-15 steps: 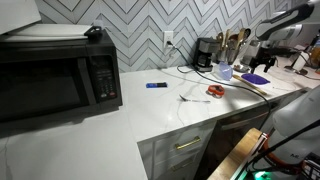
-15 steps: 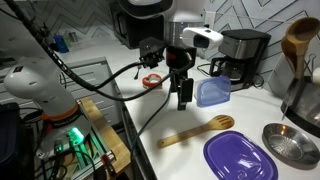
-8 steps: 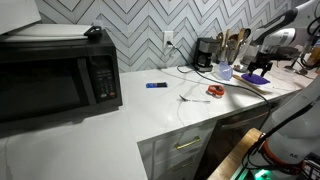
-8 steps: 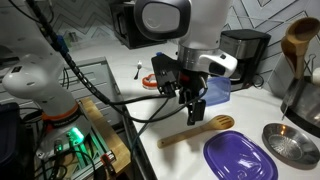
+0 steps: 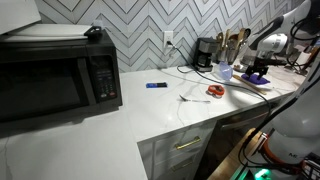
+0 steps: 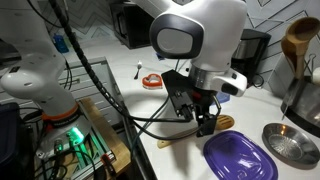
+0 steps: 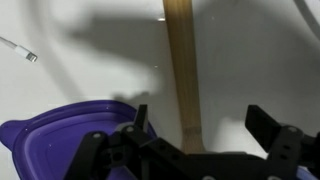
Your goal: Pick up the wooden spoon and put it in the utensil holder
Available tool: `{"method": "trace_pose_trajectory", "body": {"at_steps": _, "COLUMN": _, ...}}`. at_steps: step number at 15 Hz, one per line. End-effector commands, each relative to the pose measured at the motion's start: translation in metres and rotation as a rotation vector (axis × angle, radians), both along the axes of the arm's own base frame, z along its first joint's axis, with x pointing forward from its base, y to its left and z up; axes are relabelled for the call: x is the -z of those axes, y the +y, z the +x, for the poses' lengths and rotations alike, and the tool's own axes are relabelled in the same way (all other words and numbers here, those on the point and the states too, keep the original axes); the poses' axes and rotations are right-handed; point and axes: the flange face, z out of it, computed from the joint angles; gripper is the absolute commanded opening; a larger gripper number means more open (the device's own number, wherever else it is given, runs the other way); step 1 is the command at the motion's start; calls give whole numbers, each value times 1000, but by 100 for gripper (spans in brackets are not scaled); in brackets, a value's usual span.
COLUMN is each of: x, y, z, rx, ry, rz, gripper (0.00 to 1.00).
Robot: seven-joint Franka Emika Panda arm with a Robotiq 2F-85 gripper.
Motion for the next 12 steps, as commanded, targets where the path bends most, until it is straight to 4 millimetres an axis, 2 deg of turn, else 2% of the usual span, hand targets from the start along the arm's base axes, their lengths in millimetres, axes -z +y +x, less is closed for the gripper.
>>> {"method": "trace_pose_trajectory", "body": {"at_steps": 1, "x": 14, "y": -11, "z": 6, "rx": -46, "ry": -14, "rz": 16, "gripper": 100}}
{"method": "trace_pose_trajectory", "body": {"at_steps": 4, "x": 21, "y": -10, "z": 13, "rx": -65, "ry": -4, "rz": 25, "gripper": 100}}
{"method": "trace_pose_trajectory", "body": {"at_steps": 7, "x": 25, "y": -11, "z": 19, "rx": -68, "ry": -4, "rz": 24, "gripper": 83}}
{"method": "trace_pose_trajectory", "body": {"at_steps": 8, "x": 25, "y": -12, "z": 20, "rx": -69, "ry": -4, "rz": 23, "gripper": 81}}
{"method": "trace_pose_trajectory", "body": {"at_steps": 9, "x": 26, "y": -13, "z": 22, "rx": -68, "ry": -5, "rz": 16, "gripper": 71}}
{"method": "trace_pose_trajectory", "body": {"at_steps": 11, "x": 28, "y": -15, "z": 24, "rx": -68, "ry": -8, "rz": 5, "gripper": 71}}
{"method": "trace_pose_trajectory", "body": {"at_steps": 12, "x": 29, "y": -16, "z": 25, "rx": -69, "ry": -10, "rz": 3, "gripper": 63}}
